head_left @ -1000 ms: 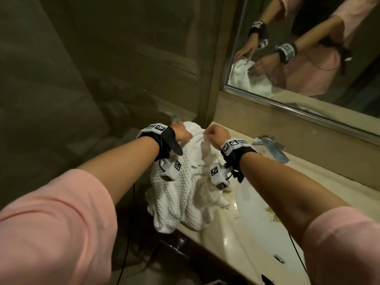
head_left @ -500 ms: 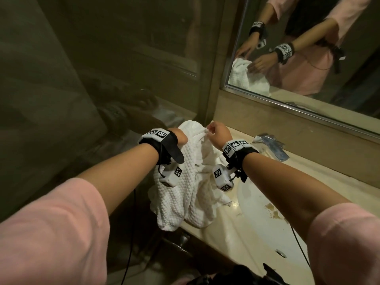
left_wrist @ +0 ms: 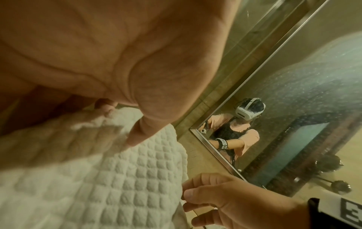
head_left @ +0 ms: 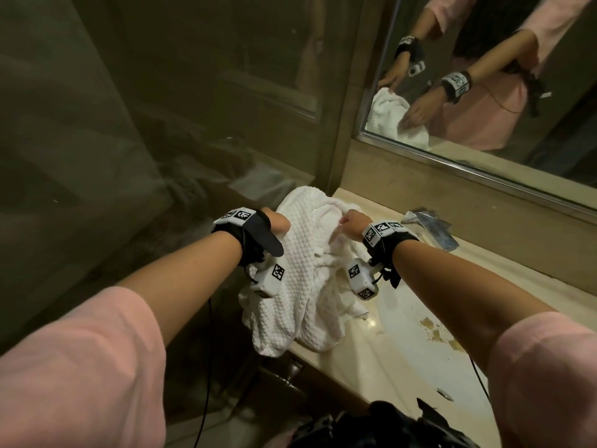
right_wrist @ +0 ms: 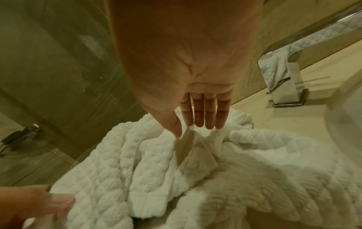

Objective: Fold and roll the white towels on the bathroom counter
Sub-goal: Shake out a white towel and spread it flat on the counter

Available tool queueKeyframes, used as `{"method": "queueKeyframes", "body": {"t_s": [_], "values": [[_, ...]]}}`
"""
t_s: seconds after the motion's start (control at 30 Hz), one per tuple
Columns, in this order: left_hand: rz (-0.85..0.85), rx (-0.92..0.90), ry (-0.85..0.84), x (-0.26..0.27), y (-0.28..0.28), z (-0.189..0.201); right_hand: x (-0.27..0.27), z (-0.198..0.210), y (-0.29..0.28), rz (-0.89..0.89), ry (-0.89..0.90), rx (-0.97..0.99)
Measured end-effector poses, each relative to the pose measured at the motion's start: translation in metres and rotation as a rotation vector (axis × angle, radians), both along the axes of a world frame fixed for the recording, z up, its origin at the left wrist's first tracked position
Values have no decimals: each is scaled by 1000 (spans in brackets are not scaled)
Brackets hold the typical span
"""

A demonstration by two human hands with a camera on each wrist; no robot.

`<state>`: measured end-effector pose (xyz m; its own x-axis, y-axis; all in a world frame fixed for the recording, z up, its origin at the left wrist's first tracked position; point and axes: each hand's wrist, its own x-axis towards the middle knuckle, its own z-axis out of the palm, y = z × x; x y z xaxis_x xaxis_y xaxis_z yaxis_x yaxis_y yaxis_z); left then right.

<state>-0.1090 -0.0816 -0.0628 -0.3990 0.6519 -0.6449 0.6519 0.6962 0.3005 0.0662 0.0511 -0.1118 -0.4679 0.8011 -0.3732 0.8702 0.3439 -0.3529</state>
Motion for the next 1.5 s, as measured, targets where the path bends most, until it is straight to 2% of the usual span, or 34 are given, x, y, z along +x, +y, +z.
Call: {"method": "queueKeyframes", "body": {"t_s": [0.1, 0.23, 0.37, 0.47, 0.57, 0.67, 0.8, 0.97, 1.03, 1.1, 1.17, 1.27, 1.5], "values": [[102, 77, -114, 3, 3, -2, 3, 1, -2, 54, -40, 2], [280, 128, -150, 18, 3, -1, 6, 6, -5, 34, -17, 2], [287, 228, -203, 25, 2, 5, 8, 20, -8, -35, 95, 7], [246, 329, -349, 32, 1, 18, 9, 30, -6, -139, 216, -110], [376, 437, -571, 40, 6, 36, 13, 44, -8, -214, 374, -296], [415, 572, -704, 53, 13, 62, 22, 66, -16, -280, 454, -488], [329, 682, -825, 72, 22, 92, 43, 91, -13, -275, 663, -716], [145, 730, -1041, 103, 27, 125, 81, 128, -11, -362, 1126, -928], [48, 723, -1058, 117, 30, 136, 99, 139, -10, -405, 1266, -1005], [-42, 727, -1055, 131, 35, 147, 119, 154, -14, -412, 1333, -1030], [-117, 728, -1070, 145, 38, 158, 143, 165, -10, -464, 1340, -1024], [-204, 688, -1116, 163, 41, 171, 182, 183, -8, -580, 1323, -909], [-550, 528, -1262, 223, 51, 193, 268, 210, -30, -656, 1444, -705]]}}
